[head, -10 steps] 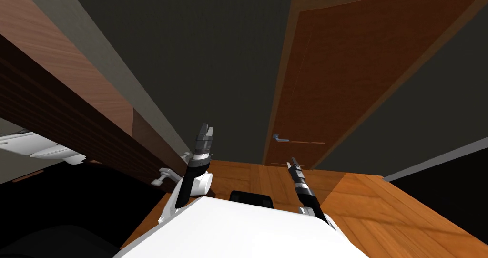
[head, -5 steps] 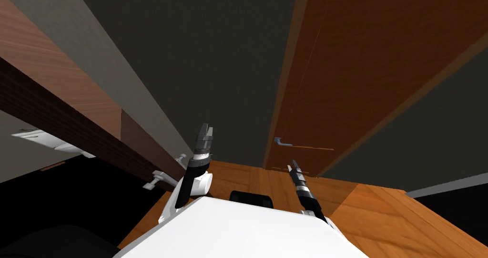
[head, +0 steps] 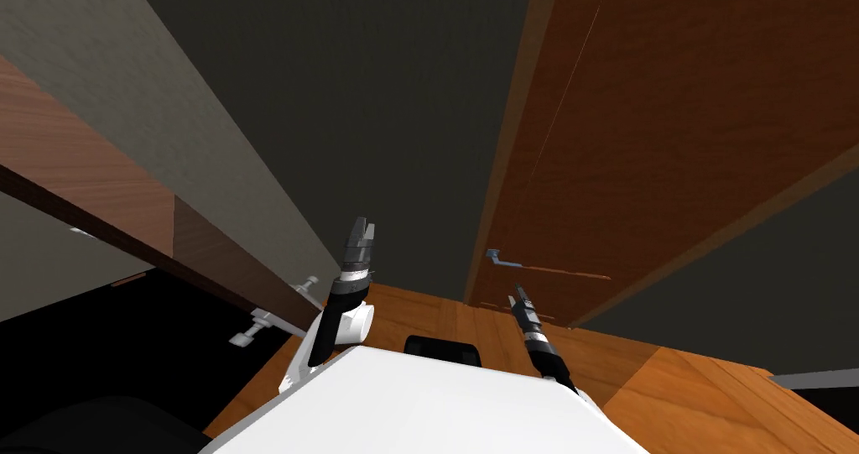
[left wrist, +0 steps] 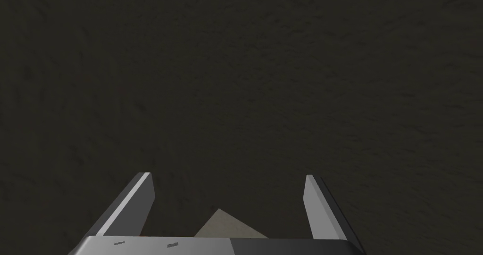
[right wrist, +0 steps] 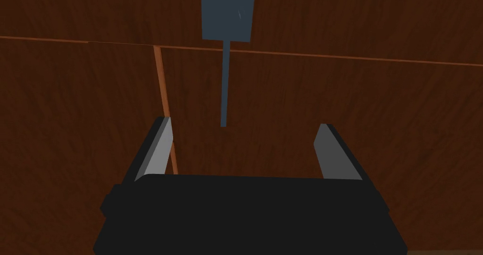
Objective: Pull the door open
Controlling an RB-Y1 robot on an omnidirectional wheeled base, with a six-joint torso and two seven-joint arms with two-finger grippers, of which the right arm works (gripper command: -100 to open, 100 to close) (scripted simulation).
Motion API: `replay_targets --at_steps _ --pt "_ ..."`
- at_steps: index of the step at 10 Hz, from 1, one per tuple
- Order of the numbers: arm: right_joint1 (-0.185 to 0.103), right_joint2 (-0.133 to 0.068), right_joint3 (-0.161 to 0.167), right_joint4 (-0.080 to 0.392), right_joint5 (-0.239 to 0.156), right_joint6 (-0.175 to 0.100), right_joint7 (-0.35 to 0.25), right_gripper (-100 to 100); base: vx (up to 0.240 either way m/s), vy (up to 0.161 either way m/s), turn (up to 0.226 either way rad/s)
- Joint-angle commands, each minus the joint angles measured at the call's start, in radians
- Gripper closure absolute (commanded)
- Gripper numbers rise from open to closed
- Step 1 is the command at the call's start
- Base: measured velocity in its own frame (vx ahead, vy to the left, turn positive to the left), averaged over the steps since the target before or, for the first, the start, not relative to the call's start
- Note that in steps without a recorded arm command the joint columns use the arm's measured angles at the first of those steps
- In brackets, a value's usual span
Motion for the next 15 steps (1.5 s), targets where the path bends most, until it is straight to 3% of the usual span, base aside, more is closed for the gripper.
replay_targets --at_steps 1,3,10,12,13,15 --pt "-0.005 -0.006 0.002 0.028 -0.004 -0.01 -0.005 -100 0.113 -0.067 0.065" --pt "-0.007 -0.006 0.002 0.031 -0.004 -0.01 -0.005 -100 0.071 -0.056 0.042" --pt "-0.028 -0.063 -0.07 0.146 -0.048 -0.059 -0.053 -100 0.19 0.001 0.151" --pt "-0.016 -0.059 -0.068 0.12 -0.047 -0.046 -0.048 -100 0.087 -0.004 0.01" --pt "-0.016 -0.059 -0.068 0.12 -0.047 -0.046 -0.048 100 0.0 0.0 0.0" --pt "-0.016 -0.059 -0.068 0.12 -0.047 -0.046 -0.048 100 -0.023 0.003 -0.001"
